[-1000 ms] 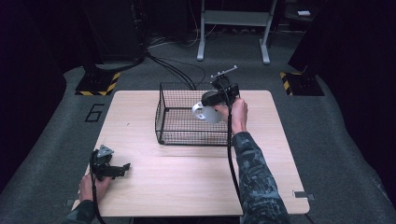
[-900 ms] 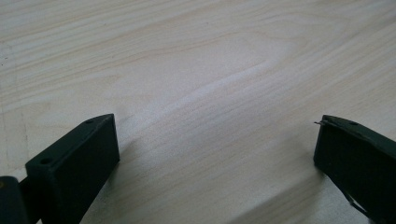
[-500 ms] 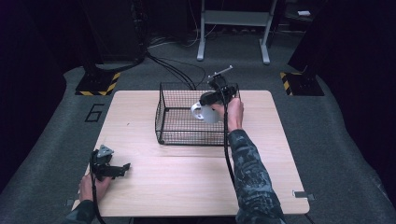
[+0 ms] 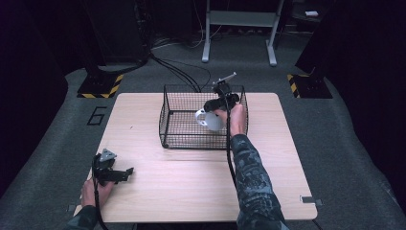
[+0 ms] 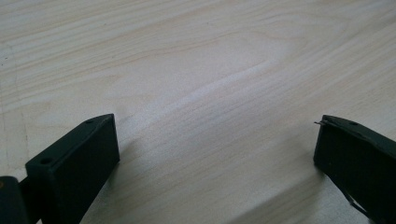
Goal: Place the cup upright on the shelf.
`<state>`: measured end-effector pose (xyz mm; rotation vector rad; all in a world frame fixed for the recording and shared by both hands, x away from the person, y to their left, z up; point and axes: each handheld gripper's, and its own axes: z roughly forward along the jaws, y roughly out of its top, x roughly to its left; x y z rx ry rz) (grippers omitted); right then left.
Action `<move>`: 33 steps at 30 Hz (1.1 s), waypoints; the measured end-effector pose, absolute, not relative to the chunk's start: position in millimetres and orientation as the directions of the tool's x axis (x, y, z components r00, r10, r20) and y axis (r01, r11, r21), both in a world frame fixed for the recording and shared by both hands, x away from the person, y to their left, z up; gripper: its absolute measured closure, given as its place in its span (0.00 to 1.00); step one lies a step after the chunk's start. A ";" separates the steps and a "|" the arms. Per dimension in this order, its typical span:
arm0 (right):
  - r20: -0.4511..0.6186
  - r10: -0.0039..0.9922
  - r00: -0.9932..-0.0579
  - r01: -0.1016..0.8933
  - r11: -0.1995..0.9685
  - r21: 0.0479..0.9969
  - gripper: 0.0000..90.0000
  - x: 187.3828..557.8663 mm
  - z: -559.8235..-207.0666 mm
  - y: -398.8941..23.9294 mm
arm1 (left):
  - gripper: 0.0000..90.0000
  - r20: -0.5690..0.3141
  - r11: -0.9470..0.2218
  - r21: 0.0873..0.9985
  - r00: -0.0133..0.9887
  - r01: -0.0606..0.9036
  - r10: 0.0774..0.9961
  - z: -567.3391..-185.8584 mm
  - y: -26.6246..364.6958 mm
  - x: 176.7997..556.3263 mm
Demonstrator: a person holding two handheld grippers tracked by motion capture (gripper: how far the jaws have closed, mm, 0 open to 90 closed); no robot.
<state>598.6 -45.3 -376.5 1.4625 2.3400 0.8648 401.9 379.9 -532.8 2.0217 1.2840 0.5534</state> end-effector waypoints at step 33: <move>0.106 0.881 -0.462 0.761 0.332 0.558 0.06 599.9 -411.3 -34.6 | 0.00 -0.002 -0.291 0.727 0.425 0.622 0.905 -532.7 379.8 401.8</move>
